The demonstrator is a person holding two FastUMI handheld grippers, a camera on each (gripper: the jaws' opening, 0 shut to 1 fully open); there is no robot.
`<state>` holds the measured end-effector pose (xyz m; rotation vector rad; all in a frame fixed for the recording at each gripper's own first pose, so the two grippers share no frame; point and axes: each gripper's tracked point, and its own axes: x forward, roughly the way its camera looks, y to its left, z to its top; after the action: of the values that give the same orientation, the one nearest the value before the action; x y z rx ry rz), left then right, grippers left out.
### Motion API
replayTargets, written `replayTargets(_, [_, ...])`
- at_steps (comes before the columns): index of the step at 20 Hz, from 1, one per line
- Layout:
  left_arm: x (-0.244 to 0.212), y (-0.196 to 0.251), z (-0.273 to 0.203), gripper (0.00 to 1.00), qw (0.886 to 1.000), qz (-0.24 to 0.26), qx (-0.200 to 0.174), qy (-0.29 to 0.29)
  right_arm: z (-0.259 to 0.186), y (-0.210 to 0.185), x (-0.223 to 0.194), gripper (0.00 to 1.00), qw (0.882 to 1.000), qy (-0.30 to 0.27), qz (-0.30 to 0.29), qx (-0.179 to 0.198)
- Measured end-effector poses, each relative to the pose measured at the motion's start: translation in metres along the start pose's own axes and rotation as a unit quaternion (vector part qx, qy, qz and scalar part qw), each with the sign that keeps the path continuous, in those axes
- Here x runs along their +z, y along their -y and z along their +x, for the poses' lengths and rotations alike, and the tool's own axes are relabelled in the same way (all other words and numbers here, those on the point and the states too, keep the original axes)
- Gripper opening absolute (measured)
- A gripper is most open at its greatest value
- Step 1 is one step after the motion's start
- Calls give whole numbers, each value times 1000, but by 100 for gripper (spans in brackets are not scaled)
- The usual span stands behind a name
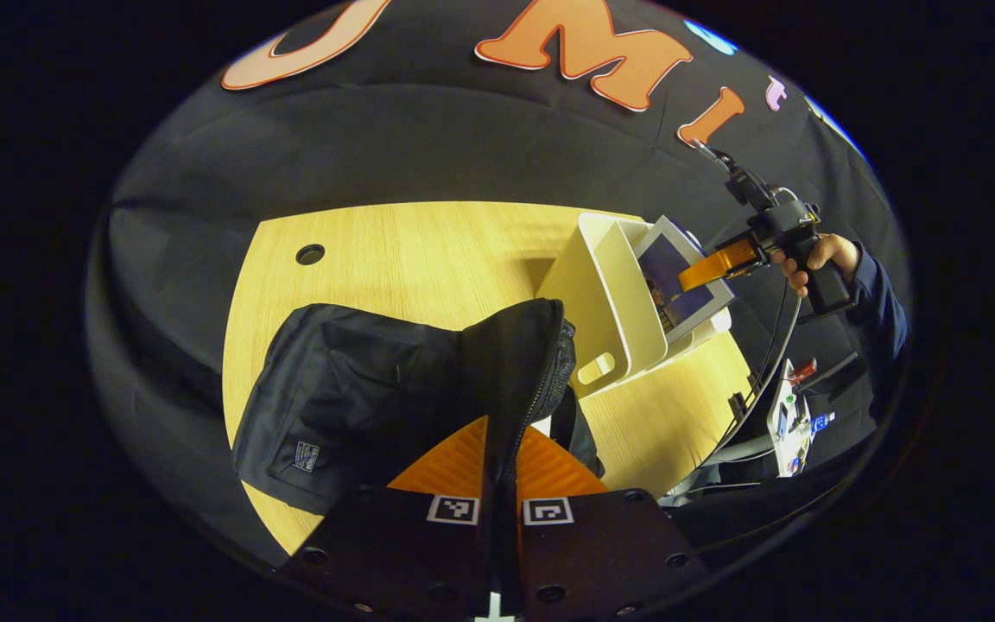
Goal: Open the schoolbag, grab two books from the bookshelf and put them into the schoolbag.
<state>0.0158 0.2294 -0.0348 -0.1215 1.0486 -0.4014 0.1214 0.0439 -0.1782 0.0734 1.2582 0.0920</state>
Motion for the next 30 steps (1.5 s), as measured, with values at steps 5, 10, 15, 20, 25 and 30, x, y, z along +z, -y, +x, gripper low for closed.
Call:
replayTargets(5, [-1, 2, -2, 5, 1000, 19, -8, -3, -32, 2, -18, 34, 1000, 20, 13, 9])
replayTargets(10, [-3, 3, -4, 5, 999, 37, -17, -7, -59, 4, -50, 34, 998, 33, 47, 25])
replayTargets(15, [-3, 5, -2, 5, 998, 55, -25, -13, -84, 12, -78, 34, 995, 47, 83, 35])
replayTargets(20, [-5, 5, -2, 5, 997, 63, -33, -17, -102, 19, -111, 34, 992, 53, 108, 49])
replayTargets(25, [-5, 8, 3, 5, 996, 73, -39, -24, -95, 3, -152, 34, 986, 37, 137, 86])
replayTargets(30, [-6, 6, 2, 5, 996, 79, -41, -31, -89, -10, -176, 34, 978, 38, 171, 115])
